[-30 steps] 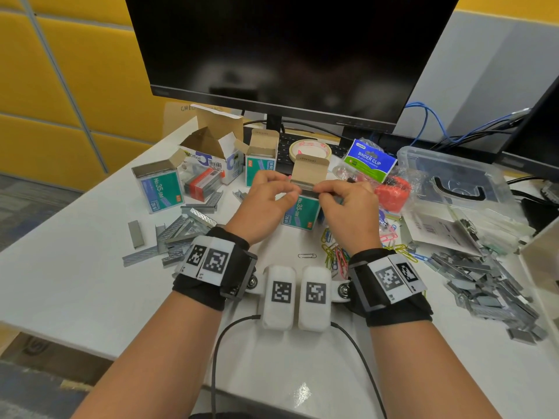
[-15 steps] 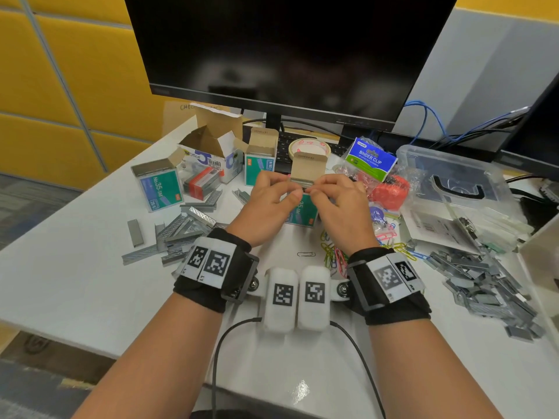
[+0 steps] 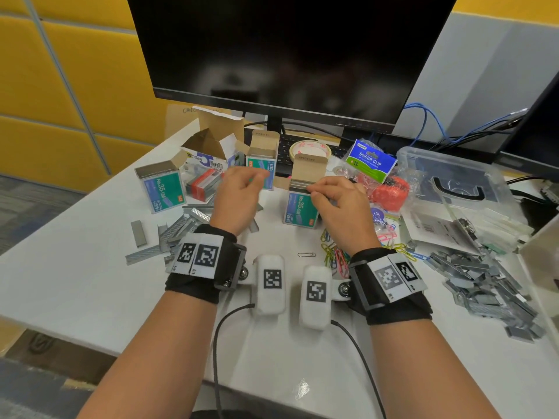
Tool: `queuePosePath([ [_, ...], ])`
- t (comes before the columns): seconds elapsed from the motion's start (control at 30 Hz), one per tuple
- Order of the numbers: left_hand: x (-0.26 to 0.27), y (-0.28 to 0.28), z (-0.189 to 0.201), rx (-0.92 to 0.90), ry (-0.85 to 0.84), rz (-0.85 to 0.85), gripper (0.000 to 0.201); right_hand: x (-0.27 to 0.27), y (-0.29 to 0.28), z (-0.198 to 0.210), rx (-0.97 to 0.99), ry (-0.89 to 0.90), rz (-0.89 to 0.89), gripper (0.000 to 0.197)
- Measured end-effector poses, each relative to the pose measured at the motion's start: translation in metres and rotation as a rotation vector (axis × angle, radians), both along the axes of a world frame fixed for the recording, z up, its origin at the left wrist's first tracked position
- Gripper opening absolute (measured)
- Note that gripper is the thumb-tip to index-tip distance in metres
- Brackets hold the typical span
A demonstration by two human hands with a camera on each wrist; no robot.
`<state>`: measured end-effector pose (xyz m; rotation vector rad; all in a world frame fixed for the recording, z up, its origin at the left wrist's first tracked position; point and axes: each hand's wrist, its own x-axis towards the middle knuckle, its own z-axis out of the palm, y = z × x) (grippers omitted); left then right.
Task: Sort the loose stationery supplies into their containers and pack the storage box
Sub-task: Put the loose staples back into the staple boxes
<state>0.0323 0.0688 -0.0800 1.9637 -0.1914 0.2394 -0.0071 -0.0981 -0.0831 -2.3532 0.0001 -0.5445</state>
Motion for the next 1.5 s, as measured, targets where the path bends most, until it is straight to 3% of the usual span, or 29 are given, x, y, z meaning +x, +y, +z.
queuePosePath([
  [0.13, 0.010, 0.008, -0.008, 0.181, 0.096, 0.084, 0.032, 0.000, 0.000, -0.001, 0.017, -0.017, -0.003, 0.025],
  [0.27, 0.014, 0.009, -0.011, 0.382, 0.276, -0.038, 0.040, 0.000, 0.000, -0.002, 0.025, -0.018, -0.005, 0.025],
  [0.43, 0.010, 0.005, -0.005, 0.689, 0.309, -0.158, 0.035, 0.001, 0.000, -0.002, 0.044, -0.025, -0.002, 0.025],
  [0.63, 0.009, 0.007, -0.006, 0.449, 0.323, -0.134, 0.024, 0.000, 0.000, -0.001, 0.031, -0.012, 0.001, 0.025],
  [0.7, 0.011, 0.007, -0.007, 0.461, 0.315, -0.098, 0.029, 0.000, 0.000, -0.001, 0.041, -0.016, 0.001, 0.025],
  [0.83, 0.011, 0.009, -0.007, 0.536, 0.339, -0.071, 0.063, 0.001, 0.001, -0.002, 0.040, -0.019, -0.003, 0.025],
  [0.9, 0.010, 0.009, -0.007, 0.580, 0.334, -0.102, 0.071, 0.001, 0.001, -0.002, 0.045, -0.021, -0.002, 0.025],
  [1.13, 0.010, 0.009, -0.005, 0.505, 0.310, -0.104, 0.062, 0.000, 0.001, -0.002, 0.063, -0.024, 0.004, 0.024],
  [1.33, 0.005, 0.008, 0.000, 0.546, 0.343, -0.190, 0.075, 0.000, 0.001, -0.002, 0.055, -0.017, 0.001, 0.024],
  [1.5, 0.007, 0.009, -0.001, 0.538, 0.319, -0.180, 0.073, 0.000, 0.001, -0.001, 0.037, -0.010, 0.002, 0.025],
])
